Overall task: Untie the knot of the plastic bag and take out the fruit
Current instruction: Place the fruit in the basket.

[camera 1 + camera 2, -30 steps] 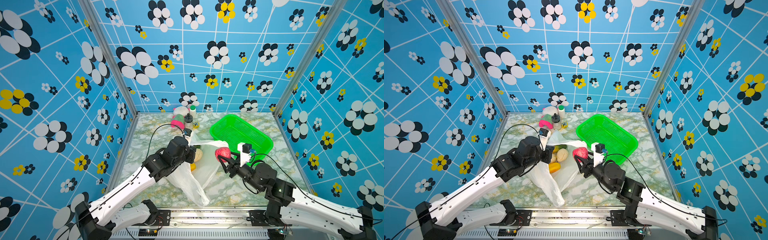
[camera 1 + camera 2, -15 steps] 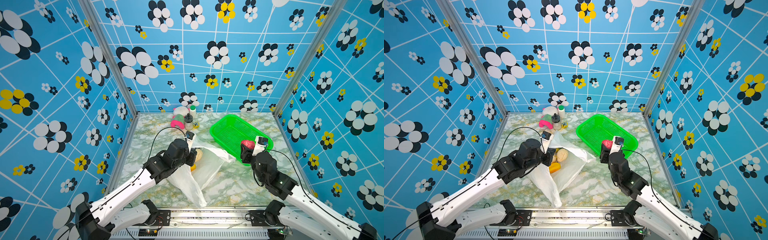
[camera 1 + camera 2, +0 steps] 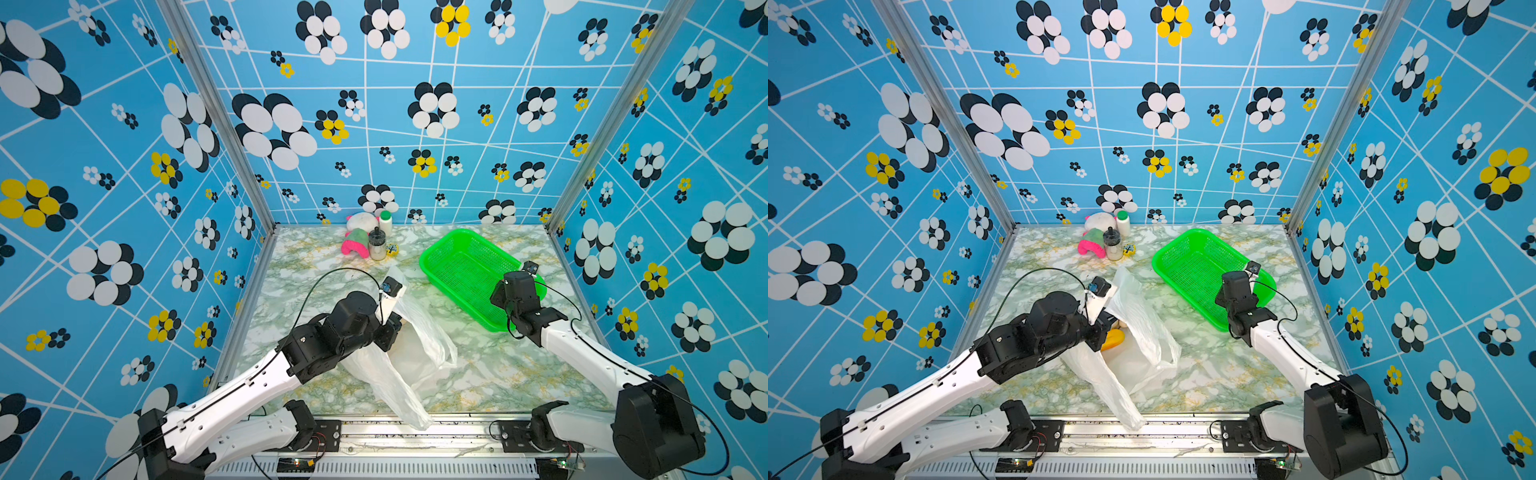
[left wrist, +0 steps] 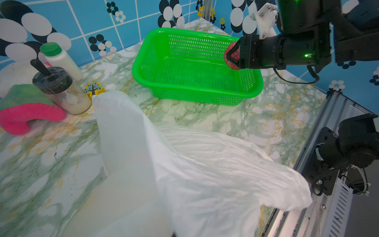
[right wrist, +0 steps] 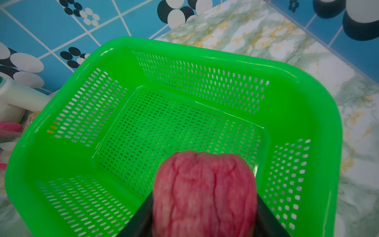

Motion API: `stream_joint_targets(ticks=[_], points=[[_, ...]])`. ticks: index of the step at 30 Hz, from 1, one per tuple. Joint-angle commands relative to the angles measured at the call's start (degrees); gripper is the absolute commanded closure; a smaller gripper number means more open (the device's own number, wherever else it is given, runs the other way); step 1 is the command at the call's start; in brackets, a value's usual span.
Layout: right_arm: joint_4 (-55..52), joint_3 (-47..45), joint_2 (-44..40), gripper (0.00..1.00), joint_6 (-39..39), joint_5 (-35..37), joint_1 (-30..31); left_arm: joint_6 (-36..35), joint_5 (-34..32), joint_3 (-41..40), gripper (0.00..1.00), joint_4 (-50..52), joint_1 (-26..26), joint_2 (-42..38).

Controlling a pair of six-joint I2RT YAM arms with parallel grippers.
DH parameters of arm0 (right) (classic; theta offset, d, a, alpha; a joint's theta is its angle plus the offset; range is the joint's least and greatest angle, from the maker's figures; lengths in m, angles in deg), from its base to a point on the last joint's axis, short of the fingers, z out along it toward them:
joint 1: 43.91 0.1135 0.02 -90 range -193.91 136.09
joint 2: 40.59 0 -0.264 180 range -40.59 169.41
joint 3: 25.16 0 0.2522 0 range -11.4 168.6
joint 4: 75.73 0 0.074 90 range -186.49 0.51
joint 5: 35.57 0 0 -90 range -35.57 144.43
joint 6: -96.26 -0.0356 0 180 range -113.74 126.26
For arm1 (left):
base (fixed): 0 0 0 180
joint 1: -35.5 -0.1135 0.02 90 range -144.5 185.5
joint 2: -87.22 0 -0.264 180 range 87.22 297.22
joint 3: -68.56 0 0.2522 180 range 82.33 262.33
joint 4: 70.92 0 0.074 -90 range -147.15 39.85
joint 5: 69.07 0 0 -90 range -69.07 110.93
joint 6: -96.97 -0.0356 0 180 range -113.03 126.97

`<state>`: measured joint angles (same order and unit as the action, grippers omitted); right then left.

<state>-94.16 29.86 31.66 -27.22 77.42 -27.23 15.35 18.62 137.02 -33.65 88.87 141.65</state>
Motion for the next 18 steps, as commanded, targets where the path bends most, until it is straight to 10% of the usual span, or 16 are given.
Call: stream_joint_targets(ticks=[1,18], points=[[-1.6,3.9,2.9,0.63,-0.8,-0.4,-0.4,-2.1,0.6,-1.4,1.00,-1.7,1.8,-2.2],[-6.0,8.1,15.8,0.56,-3.2,1.4,-1.5,-1.1,-6.1,-1.2,1.00,0.2,2.0,-1.3]])
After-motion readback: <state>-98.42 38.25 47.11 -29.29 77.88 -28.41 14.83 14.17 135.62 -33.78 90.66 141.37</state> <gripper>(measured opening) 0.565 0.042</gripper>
